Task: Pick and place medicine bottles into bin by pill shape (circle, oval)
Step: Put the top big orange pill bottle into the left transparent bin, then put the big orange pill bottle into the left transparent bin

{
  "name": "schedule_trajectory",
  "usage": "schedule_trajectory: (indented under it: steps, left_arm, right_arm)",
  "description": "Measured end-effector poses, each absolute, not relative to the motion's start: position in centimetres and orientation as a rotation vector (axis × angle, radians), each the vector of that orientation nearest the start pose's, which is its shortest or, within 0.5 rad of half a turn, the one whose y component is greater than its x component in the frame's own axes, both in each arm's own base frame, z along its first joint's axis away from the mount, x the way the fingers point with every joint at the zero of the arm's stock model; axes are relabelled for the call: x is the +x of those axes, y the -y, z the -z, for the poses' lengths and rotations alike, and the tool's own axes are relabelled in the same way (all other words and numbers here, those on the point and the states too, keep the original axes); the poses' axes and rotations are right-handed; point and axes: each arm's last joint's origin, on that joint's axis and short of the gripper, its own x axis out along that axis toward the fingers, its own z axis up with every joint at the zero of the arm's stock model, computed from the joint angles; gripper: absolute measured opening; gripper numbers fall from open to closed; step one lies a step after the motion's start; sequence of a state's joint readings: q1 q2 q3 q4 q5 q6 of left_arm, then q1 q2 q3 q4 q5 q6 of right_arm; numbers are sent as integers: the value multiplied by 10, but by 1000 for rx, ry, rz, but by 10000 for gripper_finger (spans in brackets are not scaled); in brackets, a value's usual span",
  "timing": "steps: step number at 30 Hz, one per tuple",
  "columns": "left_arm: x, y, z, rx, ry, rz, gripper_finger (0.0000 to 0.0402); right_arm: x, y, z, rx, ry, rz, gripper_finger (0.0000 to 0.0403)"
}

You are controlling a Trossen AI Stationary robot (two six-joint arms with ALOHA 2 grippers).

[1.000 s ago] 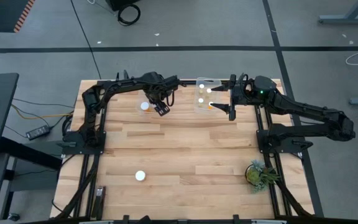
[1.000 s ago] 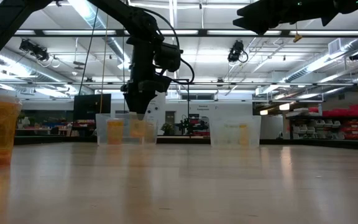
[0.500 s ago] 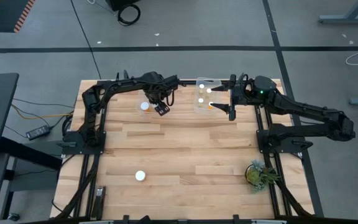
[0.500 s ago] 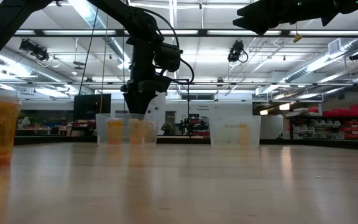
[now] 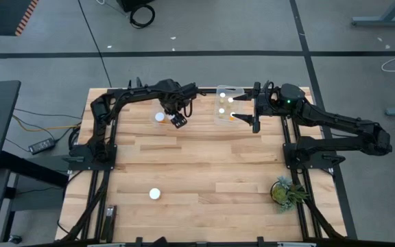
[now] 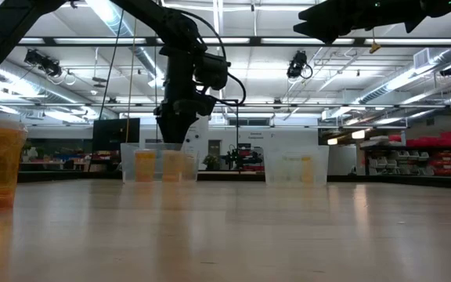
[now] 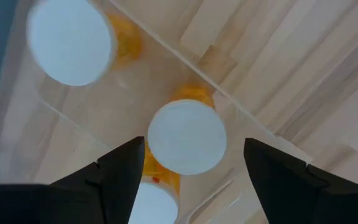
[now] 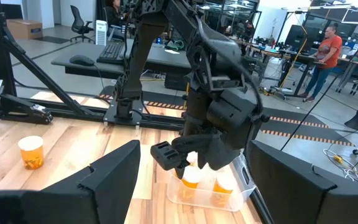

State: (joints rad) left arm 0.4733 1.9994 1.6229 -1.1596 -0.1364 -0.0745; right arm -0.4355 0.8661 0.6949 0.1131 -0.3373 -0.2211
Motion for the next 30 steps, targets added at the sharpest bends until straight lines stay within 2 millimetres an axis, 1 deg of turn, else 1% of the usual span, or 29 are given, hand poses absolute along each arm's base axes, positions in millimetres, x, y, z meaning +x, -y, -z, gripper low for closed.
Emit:
schedule_trajectory:
  steps: [4,8,10,12,14,17,19,23,25,27,30]
  left_arm:
    - [344,-181,-231,-310,-1478,-547,284]
    - [350,-182,-263,-300,-1414,-552,284]
    - [352,-176,-278,-304,-1403,-553,284]
    - [355,-166,-289,-312,-1403,-525,284]
    - [358,-149,-295,-323,-1431,-469,283]
    - [365,-118,-295,-281,-1483,-392,280]
    - [368,-95,-291,-238,-1522,-342,277]
    - [374,-47,-279,-137,-1590,-240,269]
    - [370,-26,-273,-81,-1651,-208,263]
    - [364,-8,-264,-22,-1698,-215,256]
    - [348,15,-253,39,-1738,-230,243]
  right_arm:
    - [181,74,-316,-199,-64,92,305]
    - [181,74,-316,-199,-65,92,305]
    - [181,74,-316,-199,-65,92,305]
    - [181,74,-316,-199,-64,92,305]
    - [181,74,-316,-204,-66,92,305]
    - [181,74,-316,-209,-67,91,305]
    - [181,74,-316,-209,-68,92,305]
    - [181,74,-316,-207,-70,91,305]
    - [181,74,-316,-205,-73,91,305]
    - [181,74,-316,-205,-73,91,305]
    - [181,74,-316,-205,-72,91,305]
